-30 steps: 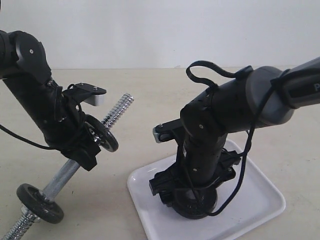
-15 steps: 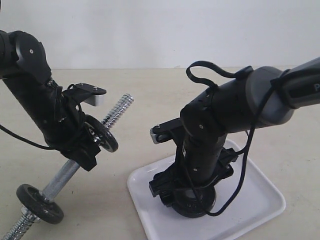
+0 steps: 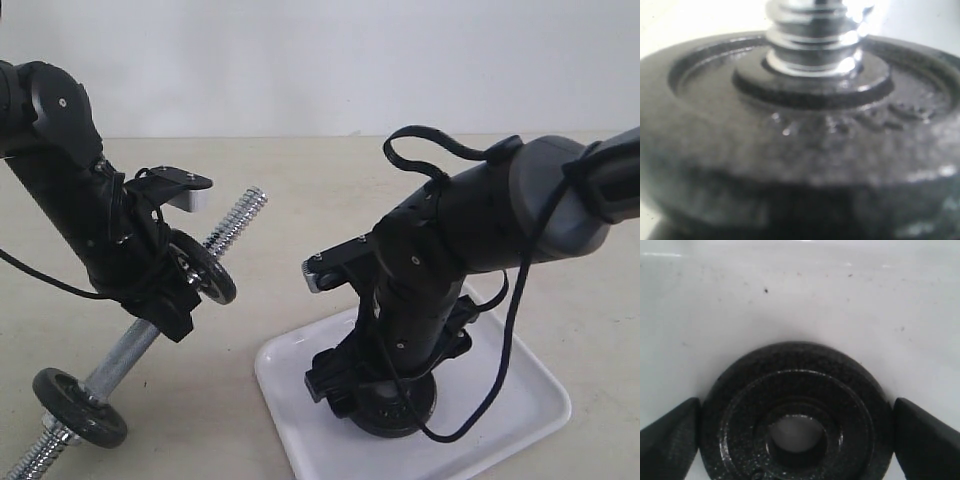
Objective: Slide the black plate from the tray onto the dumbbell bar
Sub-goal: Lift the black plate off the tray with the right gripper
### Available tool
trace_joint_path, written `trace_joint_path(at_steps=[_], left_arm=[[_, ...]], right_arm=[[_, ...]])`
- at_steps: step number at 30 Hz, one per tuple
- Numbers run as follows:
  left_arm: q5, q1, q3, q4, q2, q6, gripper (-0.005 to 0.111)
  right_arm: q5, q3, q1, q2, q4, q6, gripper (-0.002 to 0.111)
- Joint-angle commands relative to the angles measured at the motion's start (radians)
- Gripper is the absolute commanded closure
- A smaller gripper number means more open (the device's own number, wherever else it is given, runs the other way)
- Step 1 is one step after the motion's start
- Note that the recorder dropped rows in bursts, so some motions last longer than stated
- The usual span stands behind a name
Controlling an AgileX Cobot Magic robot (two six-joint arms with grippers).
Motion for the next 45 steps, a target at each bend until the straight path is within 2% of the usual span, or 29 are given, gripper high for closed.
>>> trace_joint_path(at_steps=[1,14,28,33,39,45], left_arm=[[0.009,-0.006,-0.024,-0.048,-0.059,0.001,0.102],[0.012,-0.006,-0.024,-0.048,-0.059,0.001,0.102],[0.012,-0.006,-0.024,-0.048,-0.059,0.003,0.102],[0.008,-0.006,-0.024,-0.048,-0.059,0.016,0.102],[0.008,-0.006,-0.024,-0.048,-0.059,0.04,0.102],[0.008,-0.006,-0.024,-0.048,-0.059,0.062,0.102]], right_arm=[[0.015,0.006,-0.001,-0.052,-0.002,-0.008,0.108],[0.019,0.006,-0.006,-0.101,-0.005,-0.008,0.108],[0.084,-0.124,-0.129,-0.217,0.026,-0.091,0.108],[0.094,-0.175,-0.178,-0.217,0.132,-0.2,0.108],[0.136,-0.228,-0.296,-0.217,0.327,-0.37,0.108],[0.186,-0.264,-0.43,-0.217,0.662,-0.64,0.108]])
